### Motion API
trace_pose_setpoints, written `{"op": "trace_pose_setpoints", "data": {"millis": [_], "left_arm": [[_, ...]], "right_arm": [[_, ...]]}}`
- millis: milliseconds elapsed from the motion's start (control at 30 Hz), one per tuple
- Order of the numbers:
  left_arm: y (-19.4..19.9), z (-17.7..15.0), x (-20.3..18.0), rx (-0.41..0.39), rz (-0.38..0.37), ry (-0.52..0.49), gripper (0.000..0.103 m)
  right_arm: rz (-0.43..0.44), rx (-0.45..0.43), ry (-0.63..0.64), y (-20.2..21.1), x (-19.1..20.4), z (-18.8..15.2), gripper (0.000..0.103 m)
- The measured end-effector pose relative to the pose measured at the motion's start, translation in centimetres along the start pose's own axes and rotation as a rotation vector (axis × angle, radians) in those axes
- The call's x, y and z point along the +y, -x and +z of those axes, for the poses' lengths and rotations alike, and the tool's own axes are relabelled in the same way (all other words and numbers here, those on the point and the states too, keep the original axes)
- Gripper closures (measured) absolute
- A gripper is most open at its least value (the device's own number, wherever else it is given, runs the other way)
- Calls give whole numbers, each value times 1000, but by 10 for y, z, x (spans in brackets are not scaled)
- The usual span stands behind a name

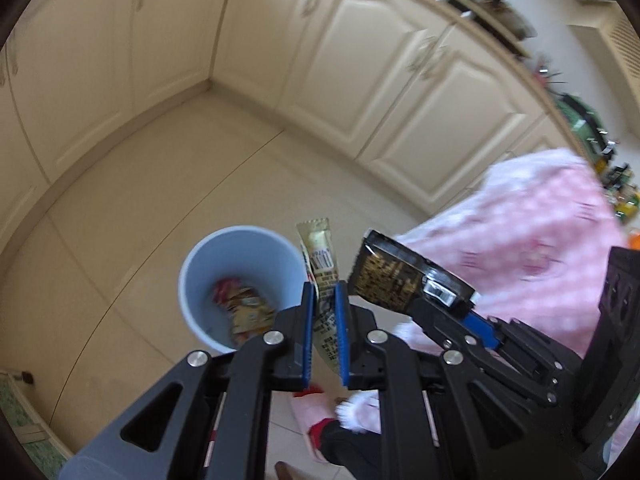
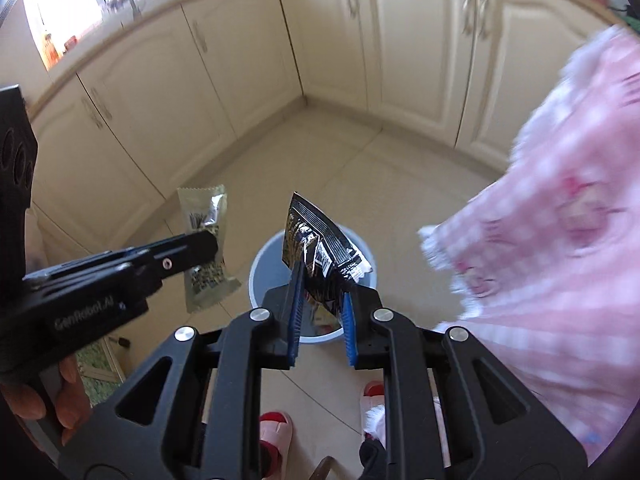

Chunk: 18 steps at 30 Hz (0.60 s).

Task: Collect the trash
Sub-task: 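Carry both wrappers over the blue bucket and open the left gripper to drop its wrapper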

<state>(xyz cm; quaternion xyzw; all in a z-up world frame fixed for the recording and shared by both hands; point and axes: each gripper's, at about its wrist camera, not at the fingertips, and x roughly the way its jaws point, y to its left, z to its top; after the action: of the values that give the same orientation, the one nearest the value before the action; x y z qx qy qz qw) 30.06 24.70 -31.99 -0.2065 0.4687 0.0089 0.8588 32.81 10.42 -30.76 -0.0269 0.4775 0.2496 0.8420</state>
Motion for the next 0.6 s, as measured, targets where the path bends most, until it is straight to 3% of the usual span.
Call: {"op": "trace_pose_setpoints", "data": {"millis": [233, 467, 600], "left_arm": [[-62, 12, 44, 39, 2, 94, 92], [-83, 13, 71, 43, -21, 185, 66], [-90, 11, 72, 77, 31, 163, 62]], "right_arm": [[-3, 71, -7, -61, -3, 7, 86], [-9, 110, -33, -94, -7, 3, 86], [-8, 119, -42, -102, -9, 5, 86]]}}
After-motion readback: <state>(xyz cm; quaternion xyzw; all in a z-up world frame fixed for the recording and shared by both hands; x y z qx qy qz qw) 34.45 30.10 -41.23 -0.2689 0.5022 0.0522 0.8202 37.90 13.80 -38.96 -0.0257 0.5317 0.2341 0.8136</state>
